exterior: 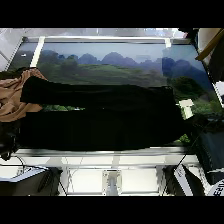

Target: Fold the clothes and pants, and hang the long-sleeved shirts on hangers.

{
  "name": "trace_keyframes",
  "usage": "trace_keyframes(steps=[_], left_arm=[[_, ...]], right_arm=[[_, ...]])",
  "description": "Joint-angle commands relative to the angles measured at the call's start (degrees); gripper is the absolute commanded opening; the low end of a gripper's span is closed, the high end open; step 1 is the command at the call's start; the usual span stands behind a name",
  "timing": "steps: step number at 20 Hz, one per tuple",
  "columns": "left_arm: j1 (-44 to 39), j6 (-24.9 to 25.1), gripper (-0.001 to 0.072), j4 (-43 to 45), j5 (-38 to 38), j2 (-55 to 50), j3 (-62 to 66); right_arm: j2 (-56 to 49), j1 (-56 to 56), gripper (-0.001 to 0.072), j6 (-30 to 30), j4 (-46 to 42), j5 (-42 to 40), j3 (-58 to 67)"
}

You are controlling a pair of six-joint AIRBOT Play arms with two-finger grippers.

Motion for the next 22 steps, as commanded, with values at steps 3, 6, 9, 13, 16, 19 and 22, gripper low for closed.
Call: trace_keyframes(steps=[3, 6, 9, 13, 16, 19, 22], left_arm=[[-0.04, 0.07, 0.0011, -1.05, 0.02, 1.44, 0.15], [-0.04, 0.04, 0.0011, -1.05, -0.09, 1.44, 0.15], [-0.04, 0.04, 0.0011, -1.03, -0.48, 1.44, 0.15], [-0.04, 0.04, 0.0011, -1.01, -0.46, 1.44, 0.15], [-0.04, 0.04, 0.0011, -1.03, -0.46, 1.44, 0.15], [-0.02, 0.04, 0.0011, -0.92, -1.03, 1.51, 0.24], [-0.02, 0.09, 0.001, 2.25, -4.9, 1.51, 4.02]], right_arm=[[-2.12, -14.27, 0.0513, 4.31, 2.86, -1.84, -11.32], [-5.16, -15.39, 0.053, 2.6, 4.72, -7.28, -16.17], [-8.09, -11.52, 0.053, 0.24, 9.62, -14.95, -18.12], [-10.78, -6.75, 0.0525, -0.2, 11.06, -22.29, -18.12], [-11.04, -6.05, 0.0298, -0.33, 11.47, -23.65, -18.12], [-10.71, -6.05, 0.002, -0.83, 12.17, -20.7, -17.7], [-8.26, -6.21, 0.002, -3.43, 10.29, -11.26, -13.77]])
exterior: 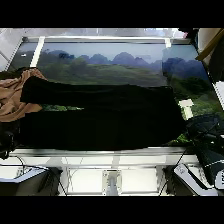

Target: Fold the clothes and pants, and hang the long-sleeved shirts on hangers.

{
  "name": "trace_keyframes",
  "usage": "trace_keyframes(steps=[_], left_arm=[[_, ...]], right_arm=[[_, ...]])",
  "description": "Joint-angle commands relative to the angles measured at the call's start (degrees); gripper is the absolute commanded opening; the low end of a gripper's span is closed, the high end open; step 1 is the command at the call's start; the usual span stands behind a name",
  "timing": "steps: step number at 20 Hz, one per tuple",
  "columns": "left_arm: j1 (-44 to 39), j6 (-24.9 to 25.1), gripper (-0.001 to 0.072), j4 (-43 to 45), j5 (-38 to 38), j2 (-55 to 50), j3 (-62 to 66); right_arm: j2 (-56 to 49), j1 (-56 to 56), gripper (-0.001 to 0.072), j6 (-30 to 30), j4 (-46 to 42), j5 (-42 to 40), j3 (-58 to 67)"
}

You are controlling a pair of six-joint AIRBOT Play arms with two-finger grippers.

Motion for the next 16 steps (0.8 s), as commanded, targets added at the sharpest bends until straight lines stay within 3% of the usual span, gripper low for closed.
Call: trace_keyframes(steps=[1, 5, 8, 12, 16], left_arm=[[0.02, -0.04, 0.001, 3.17, -4.72, 0.07, 4.83], [-1.11, -1.88, 0.0009, -0.98, -9.97, 0.07, 14.25], [-8.5, -2.12, 0.0008, -7.61, -7.1, 0.04, 19.39], [-26.97, -10.62, 0.0007, -4.96, 12.92, -0.66, 26.8], [-40.7, -23.37, 0.0007, 8.35, 28.57, -5.88, 35.89]], right_arm=[[2.97, 0.09, 0.002, -1.6, -2.95, 10.49, 4.59], [9.2, 0.15, 0.0019, 0.68, -3.39, 21.81, 13.92], [10.25, 1.27, 0.0017, 3.37, 4.57, 18.93, 18.12], [6.58, 11.45, 0.0017, 8.2, 5.68, 5.53, 20.5], [-4.07, 21.99, 0.0017, 11.54, 5.66, -6.01, 26.84]])
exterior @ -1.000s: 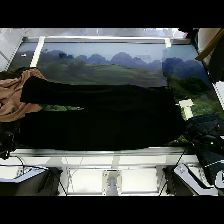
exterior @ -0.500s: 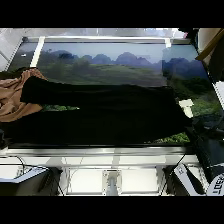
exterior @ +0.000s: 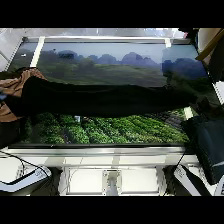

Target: Fold the clothes and pants, and hang the long-sleeved shirts on hangers.

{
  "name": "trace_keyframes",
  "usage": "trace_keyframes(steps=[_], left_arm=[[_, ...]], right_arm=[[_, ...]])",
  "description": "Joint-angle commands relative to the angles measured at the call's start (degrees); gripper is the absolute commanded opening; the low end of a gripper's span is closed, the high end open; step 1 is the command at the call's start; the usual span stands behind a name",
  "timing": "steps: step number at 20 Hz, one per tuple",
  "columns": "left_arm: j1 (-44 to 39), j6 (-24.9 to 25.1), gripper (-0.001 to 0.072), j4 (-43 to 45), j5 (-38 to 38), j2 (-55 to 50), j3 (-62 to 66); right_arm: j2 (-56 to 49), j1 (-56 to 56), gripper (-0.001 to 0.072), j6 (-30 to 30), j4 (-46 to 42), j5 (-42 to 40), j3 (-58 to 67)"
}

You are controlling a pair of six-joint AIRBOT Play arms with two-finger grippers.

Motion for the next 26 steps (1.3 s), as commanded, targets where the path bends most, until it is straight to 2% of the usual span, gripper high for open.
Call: trace_keyframes(steps=[1, 4, 6, 10, 13, 15, 17, 19, 21, 22, 23, 24, 26], left_arm=[[-11.17, -12.31, 0.0007, 12.0, 13.86, -5.16, 8.0], [-14.36, -20.26, 0.0007, 19.78, 14.82, -12.22, 12.2], [-15.32, -23.12, 0.0007, 20.02, 19.65, -15.43, 12.72], [-17.64, -25.24, 0.0007, 20.04, 28.04, -19.96, 12.76], [-19.45, -25.27, 0.0007, 20.02, 33.86, -22.62, 12.76], [-20.39, -27.02, 0.0007, 20.04, 38.51, -23.87, 12.76], [-20.72, -30.75, 0.0007, 20.04, 42.58, -24.59, 12.76], [-20.7, -32.92, 0.0007, 20.02, 44.52, -24.7, 12.76], [-20.81, -32.81, 0.0009, 20.06, 44.04, -24.61, 12.76], [-20.98, -32.59, 0.0073, 20.09, 43.19, -24.35, 12.76], [-21.14, -32.02, 0.0401, 20.33, 42.66, -23.85, 12.79], [-21.18, -32.04, 0.068, 20.28, 41.81, -22.99, 12.92], [-20.81, -31.93, 0.0682, 20.94, 39.47, -20.48, 13.77]], right_arm=[[-9.49, 8.26, 0.0017, 4.98, 0.66, -11.19, 5.97], [-19.71, 11.63, 0.0018, 7.61, 0.83, -14.69, 12.13], [-25.22, 13.55, 0.0018, 7.63, 0.94, -15.17, 16.52], [-33.29, 16.87, 0.0019, 10.86, 0.96, -18.16, 22.45], [-35.74, 18.64, 0.0019, 12.5, 0.94, -21.53, 22.73], [-35.95, 19.08, 0.0023, 12.48, 0.92, -23.08, 22.73], [-35.93, 19.04, 0.0113, 12.52, 0.98, -24.33, 22.75], [-35.91, 19.04, 0.0113, 12.55, 0.96, -24.3, 22.75], [-35.74, 19.04, 0.0113, 12.55, 0.96, -23.76, 22.75], [-35.47, 19.04, 0.0113, 12.55, 0.98, -23.54, 22.75], [-35.01, 19.02, 0.0114, 12.52, 0.94, -23.28, 22.75], [-34.36, 18.8, 0.0133, 12.5, 0.87, -23.23, 22.77], [-33.18, 17.18, 0.0364, 12.48, 0.48, -20.28, 24.65]])
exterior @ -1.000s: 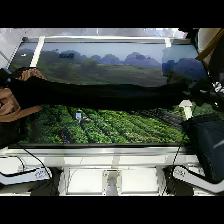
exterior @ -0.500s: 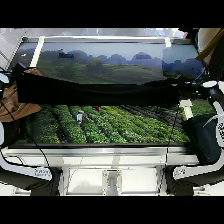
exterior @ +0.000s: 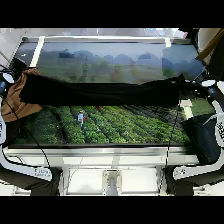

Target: Fold the clothes and pants, and hang the long-sleeved shirts on hangers.

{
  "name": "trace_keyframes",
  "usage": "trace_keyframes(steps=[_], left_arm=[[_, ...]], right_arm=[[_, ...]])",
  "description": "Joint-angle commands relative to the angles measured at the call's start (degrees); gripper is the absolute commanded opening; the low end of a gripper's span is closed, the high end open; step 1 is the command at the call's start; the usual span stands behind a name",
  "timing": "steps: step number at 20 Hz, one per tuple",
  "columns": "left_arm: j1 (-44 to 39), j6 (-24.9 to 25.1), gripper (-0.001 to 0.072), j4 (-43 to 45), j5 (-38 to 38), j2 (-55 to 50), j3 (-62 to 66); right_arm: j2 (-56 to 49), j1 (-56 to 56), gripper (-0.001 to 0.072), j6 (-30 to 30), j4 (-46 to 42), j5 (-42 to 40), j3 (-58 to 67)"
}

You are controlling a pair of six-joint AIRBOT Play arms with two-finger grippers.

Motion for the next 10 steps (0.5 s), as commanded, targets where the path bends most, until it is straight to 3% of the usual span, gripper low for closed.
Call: trace_keyframes(steps=[1, 5, 7, 8, 9, 10], left_arm=[[0.37, 0.83, 0.0682, 1.42, -2.54, 4.09, 0.9], [-0.83, 9.68, 0.0679, 1.73, -5.68, 14.01, 0.92], [-3.56, 17.38, 0.0679, 1.73, -10.27, 18.86, 0.92], [-5.55, 21.53, 0.068, 1.73, -12.76, 20.83, 0.92], [-8.09, 25.94, 0.068, 1.73, -15.15, 22.6, 0.92], [-10.69, 29.09, 0.068, 1.73, -16.92, 23.89, 0.9]], right_arm=[[1.44, -2.4, 0.0378, 0.02, -0.87, 5.44, 3.15], [1.84, -8.63, 0.0357, -0.07, -12.5, 20.33, 12.92], [1.86, -11.5, 0.0205, -1.33, -18.51, 27.58, 17.11], [1.84, -12.66, 0.0167, -1.31, -19.71, 28.92, 18.27], [1.7, -13.4, 0.0176, -2.54, -19.87, 29.03, 18.27], [1.05, -14.16, 0.0315, -3.23, -19.71, 29.59, 18.18]])
